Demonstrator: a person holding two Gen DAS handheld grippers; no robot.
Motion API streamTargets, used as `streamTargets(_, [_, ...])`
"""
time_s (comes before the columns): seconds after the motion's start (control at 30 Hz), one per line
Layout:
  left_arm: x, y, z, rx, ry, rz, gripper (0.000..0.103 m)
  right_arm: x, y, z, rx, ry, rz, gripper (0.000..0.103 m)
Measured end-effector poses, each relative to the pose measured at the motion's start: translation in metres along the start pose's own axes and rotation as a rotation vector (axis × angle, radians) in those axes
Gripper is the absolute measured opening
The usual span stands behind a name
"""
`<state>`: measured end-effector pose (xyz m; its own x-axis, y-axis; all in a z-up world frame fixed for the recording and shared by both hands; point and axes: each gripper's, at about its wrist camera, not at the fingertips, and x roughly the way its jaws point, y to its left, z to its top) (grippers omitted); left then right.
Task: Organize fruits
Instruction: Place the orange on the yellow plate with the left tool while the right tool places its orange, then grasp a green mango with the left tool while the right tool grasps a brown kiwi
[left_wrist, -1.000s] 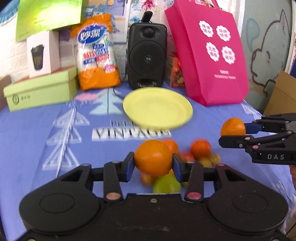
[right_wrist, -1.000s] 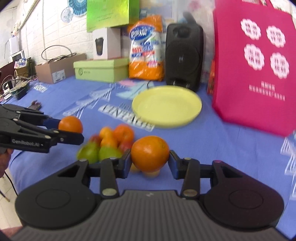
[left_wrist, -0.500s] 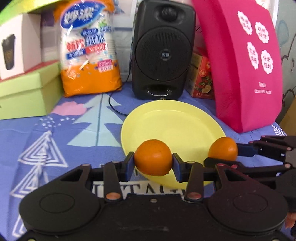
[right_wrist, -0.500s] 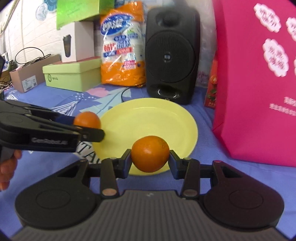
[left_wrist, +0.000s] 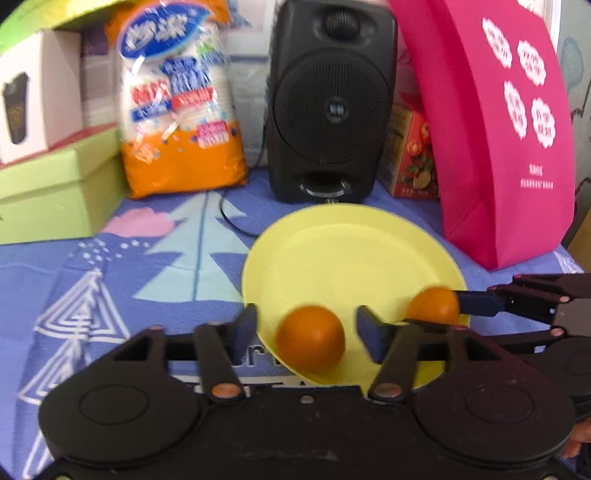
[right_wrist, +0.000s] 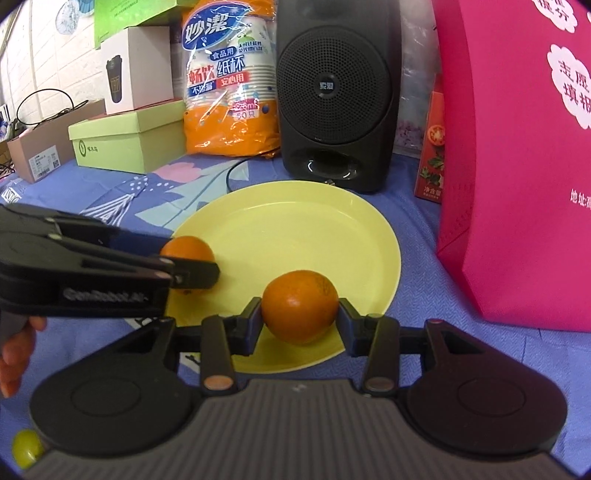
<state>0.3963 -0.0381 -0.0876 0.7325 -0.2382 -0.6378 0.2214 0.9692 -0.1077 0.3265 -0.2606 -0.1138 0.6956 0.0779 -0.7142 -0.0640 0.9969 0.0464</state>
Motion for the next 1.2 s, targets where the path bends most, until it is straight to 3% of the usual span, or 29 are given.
streamTargets(0.2, [-0.042,0.002,-0.009,0.016,-0.03,0.006,0.067,-0.021,0.003,0.001,0.004,-0.024,-0.013,0.046])
streamTargets(0.47, [-0.112,-0.001,-0.053,0.022,-0.072,0.041,0.074,-0.065,0.011,-0.016,0.013,-0.059,-0.01,0.054])
streamTargets(0.7, [-0.171,-0.016,-0.104,0.047,-0.109,0.069,0.074,-0.116,0.029,-0.057,0.022,-0.092,-0.002,0.067])
streamTargets(0.93, [-0.199,-0.039,-0.148,0.087,-0.118,0.041,0.074,-0.159,0.044,-0.104,0.022,-0.104,0.035,0.071])
streamTargets(1.03, [-0.191,-0.048,-0.159,0.101,-0.078,-0.002,0.066,-0.165,0.051,-0.12,-0.003,-0.082,0.055,0.071])
streamTargets(1.13, [-0.177,-0.055,-0.167,0.11,-0.031,0.003,0.049,-0.161,0.057,-0.131,-0.033,-0.051,0.041,0.072])
streamTargets(1.2, [-0.171,-0.056,-0.169,0.095,-0.014,0.004,0.049,-0.158,0.058,-0.135,-0.034,-0.036,0.035,0.073])
